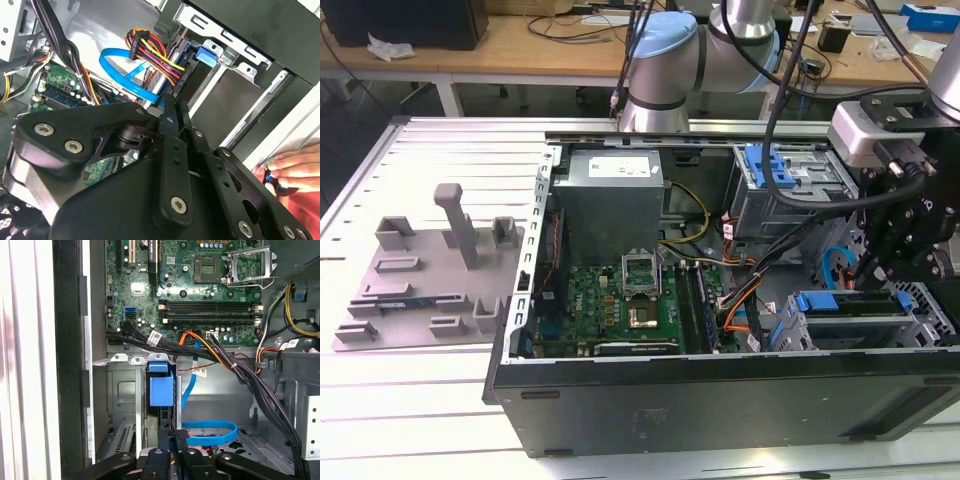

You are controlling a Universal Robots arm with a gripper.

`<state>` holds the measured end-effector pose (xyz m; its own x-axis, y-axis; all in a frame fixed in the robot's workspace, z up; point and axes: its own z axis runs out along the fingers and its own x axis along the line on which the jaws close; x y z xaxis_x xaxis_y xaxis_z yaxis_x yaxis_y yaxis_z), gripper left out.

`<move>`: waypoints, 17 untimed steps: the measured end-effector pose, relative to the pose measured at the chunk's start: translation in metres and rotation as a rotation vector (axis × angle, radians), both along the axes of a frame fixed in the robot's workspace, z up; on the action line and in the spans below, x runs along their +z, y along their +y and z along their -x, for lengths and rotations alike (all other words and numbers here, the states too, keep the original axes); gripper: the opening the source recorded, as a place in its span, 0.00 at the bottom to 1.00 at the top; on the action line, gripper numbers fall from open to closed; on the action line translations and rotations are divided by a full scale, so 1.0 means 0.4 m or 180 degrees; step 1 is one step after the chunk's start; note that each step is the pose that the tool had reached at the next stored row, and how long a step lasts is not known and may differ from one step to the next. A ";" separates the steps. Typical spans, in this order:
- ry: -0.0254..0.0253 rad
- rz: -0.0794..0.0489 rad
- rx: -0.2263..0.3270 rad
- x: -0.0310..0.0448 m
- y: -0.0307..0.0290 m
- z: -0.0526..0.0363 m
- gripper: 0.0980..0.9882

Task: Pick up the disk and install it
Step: 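Insert the second disk wire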

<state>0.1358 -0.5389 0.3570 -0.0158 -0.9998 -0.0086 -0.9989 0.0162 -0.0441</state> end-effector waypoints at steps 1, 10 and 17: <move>0.0000 0.0000 0.0000 -0.002 0.000 0.000 0.07; 0.0000 -0.0002 0.0000 -0.011 0.000 0.000 0.07; 0.0000 -0.0003 0.0000 -0.014 0.000 -0.002 0.07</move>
